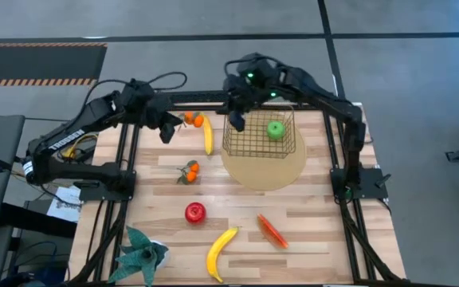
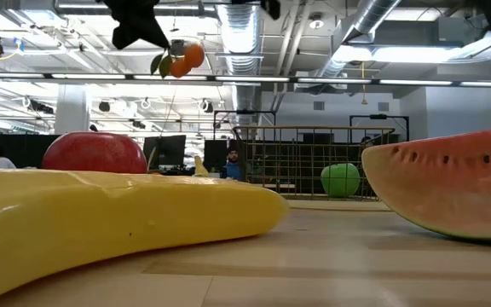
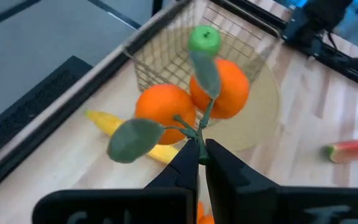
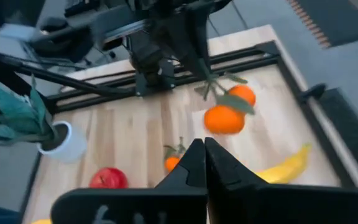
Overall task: Build produce basket
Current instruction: Put the top tangerines into the wire basket
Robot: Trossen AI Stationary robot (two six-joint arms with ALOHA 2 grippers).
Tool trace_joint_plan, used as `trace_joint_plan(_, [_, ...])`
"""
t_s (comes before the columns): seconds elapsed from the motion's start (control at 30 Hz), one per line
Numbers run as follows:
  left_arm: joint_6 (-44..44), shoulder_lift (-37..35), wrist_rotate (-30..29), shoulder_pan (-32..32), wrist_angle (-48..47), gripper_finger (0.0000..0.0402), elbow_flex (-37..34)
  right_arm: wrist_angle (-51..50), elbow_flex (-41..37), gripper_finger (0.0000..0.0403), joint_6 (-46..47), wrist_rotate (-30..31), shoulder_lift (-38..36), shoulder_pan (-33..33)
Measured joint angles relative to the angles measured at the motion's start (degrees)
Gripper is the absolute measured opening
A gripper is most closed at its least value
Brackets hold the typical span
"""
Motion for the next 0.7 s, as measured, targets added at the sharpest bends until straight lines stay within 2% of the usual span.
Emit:
trace_joint_plan(0.13, [-0.2, 0.1, -2.2, -3.9, -1.2, 0.0000, 0.0, 1.3, 0.0, 0.0028, 1.2, -2.1, 2.0, -0.6])
trace_joint_plan(0.4, [-1.5, 0.2, -3.6, -7.1, -0.8, 0.0000, 0.0, 0.4, 0.0, 0.0136, 2.9, -2.4, 3.8, -1.3])
trace_joint_plan(0.53, [-1.5, 0.2, -4.2, -7.6, -0.8, 0.0000, 0.0, -1.3, -0.1, 0.0179, 4.0, -4.5, 5.1, -1.9])
trace_joint_plan(0.6, [-1.5, 0.2, -4.7, -7.7, -0.8, 0.0000, 0.0, 1.0, 0.3, 0.0192, 4.5, -6.9, 6.9, -2.0])
trace_joint_plan(0.7, [-1.5, 0.2, -4.8, -7.7, -0.7, 0.0000, 0.0, 0.7, -0.2, 0.0199, 6.4, -13.7, 8.9, -3.3])
